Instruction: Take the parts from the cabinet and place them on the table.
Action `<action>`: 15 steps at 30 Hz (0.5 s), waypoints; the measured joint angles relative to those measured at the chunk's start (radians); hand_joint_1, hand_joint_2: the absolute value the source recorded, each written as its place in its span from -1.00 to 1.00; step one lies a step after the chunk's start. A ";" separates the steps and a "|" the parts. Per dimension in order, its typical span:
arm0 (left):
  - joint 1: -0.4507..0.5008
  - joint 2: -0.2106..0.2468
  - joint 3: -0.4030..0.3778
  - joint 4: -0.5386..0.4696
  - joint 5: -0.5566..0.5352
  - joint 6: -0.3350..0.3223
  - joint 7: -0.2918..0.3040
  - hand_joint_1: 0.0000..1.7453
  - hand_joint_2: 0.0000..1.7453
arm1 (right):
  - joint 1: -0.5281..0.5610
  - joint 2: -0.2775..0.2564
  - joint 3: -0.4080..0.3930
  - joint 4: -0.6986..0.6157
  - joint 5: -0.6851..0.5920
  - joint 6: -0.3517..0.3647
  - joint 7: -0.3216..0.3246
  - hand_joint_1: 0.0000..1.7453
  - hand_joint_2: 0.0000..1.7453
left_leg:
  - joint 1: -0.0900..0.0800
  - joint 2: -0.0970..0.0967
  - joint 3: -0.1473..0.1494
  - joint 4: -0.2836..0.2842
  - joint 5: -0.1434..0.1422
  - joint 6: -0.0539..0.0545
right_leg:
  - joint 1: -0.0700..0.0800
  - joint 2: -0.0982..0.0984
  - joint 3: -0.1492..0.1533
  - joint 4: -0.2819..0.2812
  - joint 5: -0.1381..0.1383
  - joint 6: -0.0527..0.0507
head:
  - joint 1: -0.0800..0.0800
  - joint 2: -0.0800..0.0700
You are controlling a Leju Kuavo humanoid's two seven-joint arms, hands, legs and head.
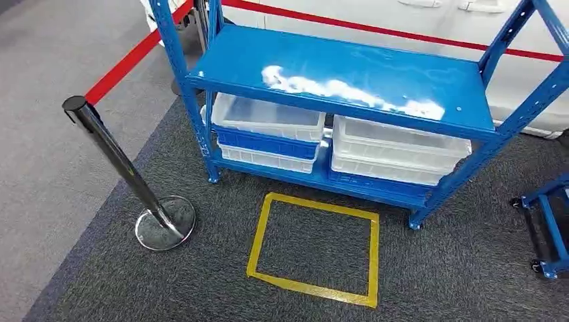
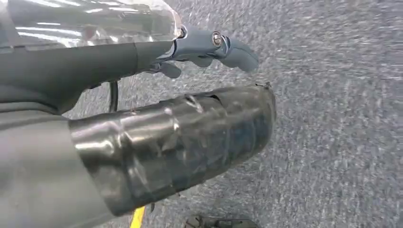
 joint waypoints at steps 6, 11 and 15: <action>-0.002 0.000 0.000 0.000 0.000 0.014 0.005 -1.00 -1.00 | 0.002 0.001 -0.001 0.000 0.005 -0.004 0.000 -1.00 -1.00 | 0.002 -0.035 -0.054 0.139 -0.095 -0.027 | -0.013 0.027 0.010 -0.026 0.013 -0.029 | -0.002 0.000; 0.003 0.000 0.000 0.000 -0.003 0.016 0.009 -1.00 -1.00 | 0.002 0.002 -0.001 0.000 0.007 -0.004 0.002 -1.00 -1.00 | 0.002 -0.039 -0.099 0.206 -0.060 -0.033 | -0.011 0.055 0.011 -0.014 0.006 -0.030 | -0.002 0.000; 0.001 0.001 0.000 0.000 -0.003 0.018 0.012 -1.00 -1.00 | 0.000 0.005 -0.001 0.000 0.013 -0.005 0.002 -1.00 -1.00 | 0.002 -0.073 -0.018 0.017 0.002 -0.016 | -0.006 0.073 -0.004 0.010 -0.007 -0.011 | -0.001 0.000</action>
